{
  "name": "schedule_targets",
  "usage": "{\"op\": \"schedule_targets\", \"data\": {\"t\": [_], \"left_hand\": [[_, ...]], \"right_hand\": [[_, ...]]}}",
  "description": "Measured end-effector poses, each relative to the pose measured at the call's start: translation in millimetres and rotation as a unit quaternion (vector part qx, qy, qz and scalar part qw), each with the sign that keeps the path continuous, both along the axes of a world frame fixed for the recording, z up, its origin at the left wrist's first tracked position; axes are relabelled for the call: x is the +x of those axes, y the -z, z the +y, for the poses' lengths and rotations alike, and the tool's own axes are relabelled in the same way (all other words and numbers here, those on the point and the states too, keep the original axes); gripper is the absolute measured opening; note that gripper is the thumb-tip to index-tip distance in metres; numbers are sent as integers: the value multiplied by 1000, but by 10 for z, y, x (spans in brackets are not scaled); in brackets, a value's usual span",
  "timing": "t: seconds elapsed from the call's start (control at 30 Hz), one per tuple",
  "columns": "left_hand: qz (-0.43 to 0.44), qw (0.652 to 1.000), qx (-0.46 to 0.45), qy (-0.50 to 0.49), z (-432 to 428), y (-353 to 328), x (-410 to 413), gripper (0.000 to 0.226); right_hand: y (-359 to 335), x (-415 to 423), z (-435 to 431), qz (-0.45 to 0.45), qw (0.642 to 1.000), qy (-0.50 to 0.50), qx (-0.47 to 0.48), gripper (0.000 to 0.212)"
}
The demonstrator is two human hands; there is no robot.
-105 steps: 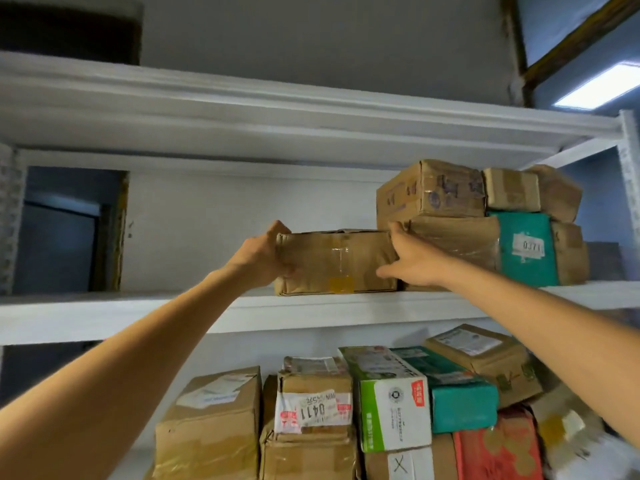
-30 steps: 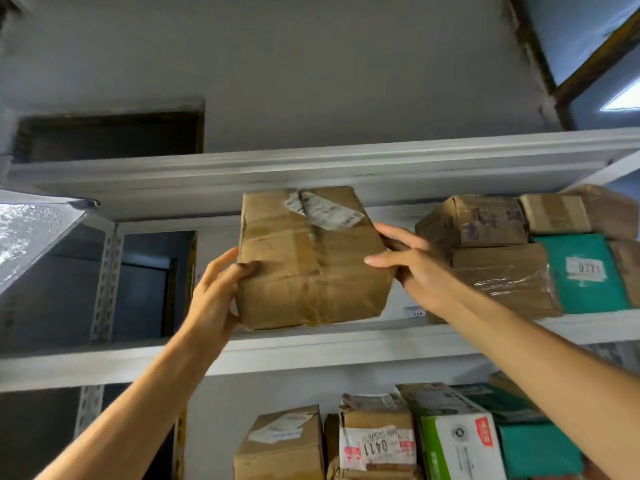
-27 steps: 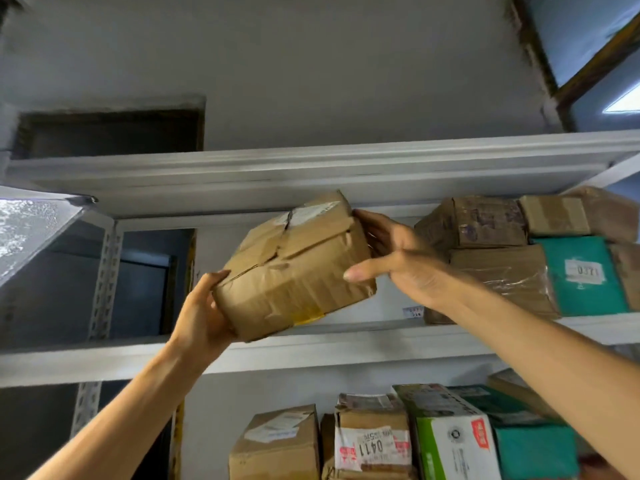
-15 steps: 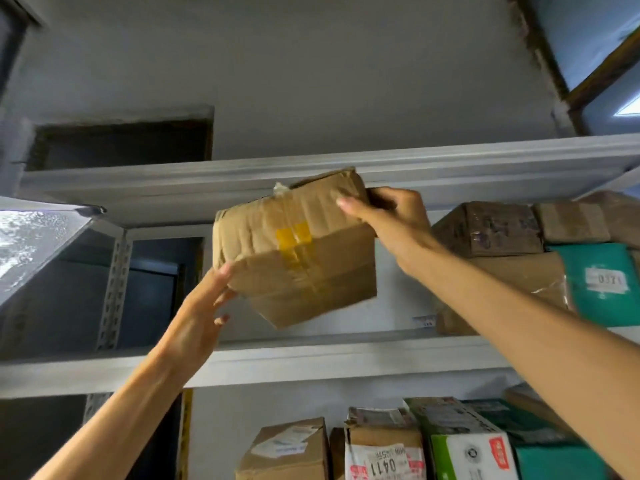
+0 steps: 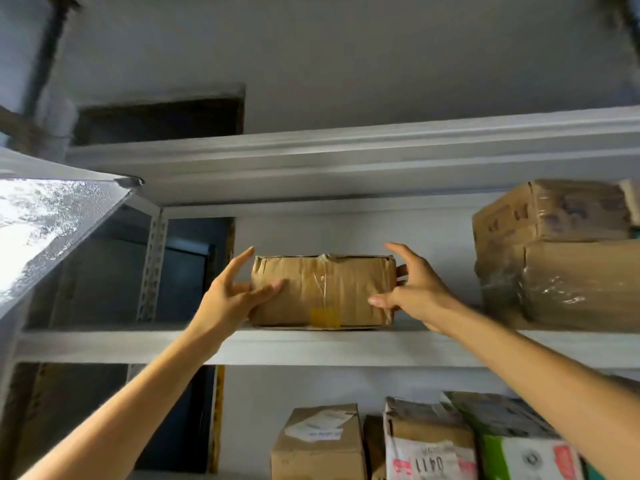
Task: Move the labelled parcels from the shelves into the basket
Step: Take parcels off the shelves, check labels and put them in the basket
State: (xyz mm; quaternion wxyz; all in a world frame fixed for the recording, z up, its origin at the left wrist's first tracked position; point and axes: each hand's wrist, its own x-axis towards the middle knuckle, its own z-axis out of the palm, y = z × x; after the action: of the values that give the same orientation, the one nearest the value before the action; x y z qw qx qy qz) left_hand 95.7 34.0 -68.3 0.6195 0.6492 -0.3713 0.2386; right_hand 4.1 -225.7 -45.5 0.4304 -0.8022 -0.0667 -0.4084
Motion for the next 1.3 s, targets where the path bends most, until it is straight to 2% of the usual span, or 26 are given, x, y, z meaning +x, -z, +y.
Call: {"op": "schedule_targets", "data": {"t": [0.13,0.23,0.5,0.77,0.83,0.93,1.0,1.1,1.17,1.3], "left_hand": [[-71,990,69,-97,186,53,307,68],[-107,975,80,-177,291,24,477,48],[-94,960,91,-246,465,-17,803,48],[-74,951,98,-285,507,31,945,45],[-89,928,135,-337,503,-27,881,46],[-164,872,203,-413,420,-208,641,53],[-212,859,213,-414,232,-323,404,53],[-273,851,233,-383,-216,-365,121,34],[-275,857,262,-349,-579,-339,-27,25],[-247,860,361,-263,-1234,-330,-340,29]], "right_hand": [[91,316,151,-51,996,35,-65,64],[34,538,309,-64,992,49,-98,56],[53,985,651,-90,987,84,-103,52],[1,1117,742,-59,987,104,-105,50],[-14,1067,759,-33,985,108,-131,55],[-120,851,768,24,969,116,-217,65],[-191,616,712,35,960,125,-249,57],[-212,279,537,69,932,170,-312,45],[-216,29,356,127,911,199,-339,44],[-274,-626,-105,184,883,251,-351,35]]}}
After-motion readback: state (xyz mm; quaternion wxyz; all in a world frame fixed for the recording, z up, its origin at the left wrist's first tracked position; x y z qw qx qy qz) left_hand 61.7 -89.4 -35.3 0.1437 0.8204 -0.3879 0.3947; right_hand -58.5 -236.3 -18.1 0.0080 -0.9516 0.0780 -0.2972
